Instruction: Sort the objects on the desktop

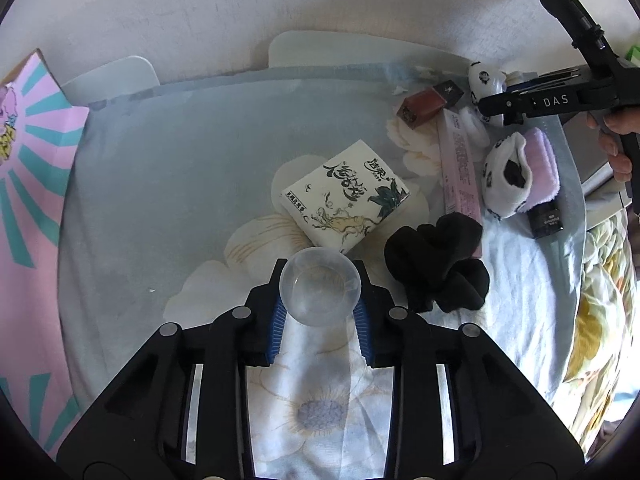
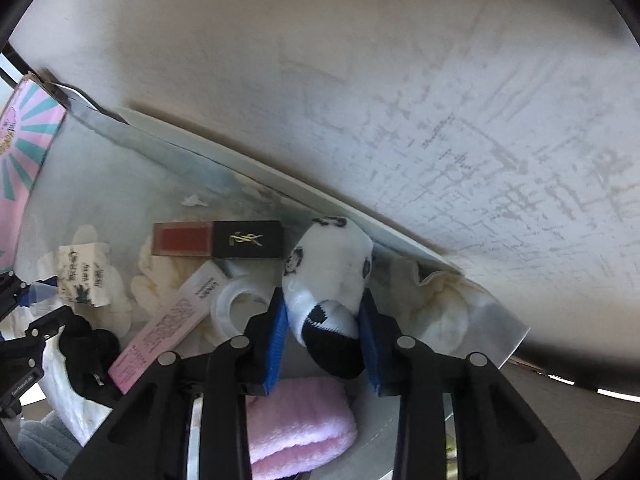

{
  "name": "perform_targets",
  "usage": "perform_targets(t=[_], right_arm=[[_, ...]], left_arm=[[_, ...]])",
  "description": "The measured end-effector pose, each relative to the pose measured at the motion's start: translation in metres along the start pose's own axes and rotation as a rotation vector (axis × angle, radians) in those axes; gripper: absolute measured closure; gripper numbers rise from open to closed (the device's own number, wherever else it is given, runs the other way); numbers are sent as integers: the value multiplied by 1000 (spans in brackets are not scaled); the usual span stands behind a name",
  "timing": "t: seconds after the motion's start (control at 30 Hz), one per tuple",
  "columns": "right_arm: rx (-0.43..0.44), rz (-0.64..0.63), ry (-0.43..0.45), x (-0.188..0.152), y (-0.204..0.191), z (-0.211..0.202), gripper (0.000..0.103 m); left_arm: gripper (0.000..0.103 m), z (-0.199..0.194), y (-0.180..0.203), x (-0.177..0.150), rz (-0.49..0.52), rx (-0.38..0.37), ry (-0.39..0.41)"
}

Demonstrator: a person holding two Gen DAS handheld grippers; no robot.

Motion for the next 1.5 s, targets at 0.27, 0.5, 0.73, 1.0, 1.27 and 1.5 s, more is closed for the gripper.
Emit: perform_targets(t=[0.27, 0.5, 0.73, 1.0, 1.27, 1.5], right_arm=[[0, 7, 20, -13, -5, -30, 72], [-28, -7, 38, -21, -15, -73, 72], [-36, -62, 36, -16, -45, -113, 72], [-34, -103, 58, 26, -96, -125, 72], [-23, -187, 132, 65, -153, -150, 72], [14, -286, 137, 101, -209, -152, 72]], left_arm=[[76, -26, -7, -4, 8, -4, 9], [76, -67, -16, 0, 9, 7, 23], [76, -107, -44, 20, -23, 0, 82], [76, -161, -85, 31, -93, 10, 157], [76, -196, -127, 38, -132, 43, 200], [76, -210, -171, 29, -203, 72, 211]])
Point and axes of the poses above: each gripper's, at about its wrist camera, not at the fingertips, and z roughly the way its jaws point, y to its right, x to its top, the point moved 3 cm from there along z, roughly the way its jaws point, and after that the axes turned 3 degrees about x, right-handed, at the moved point
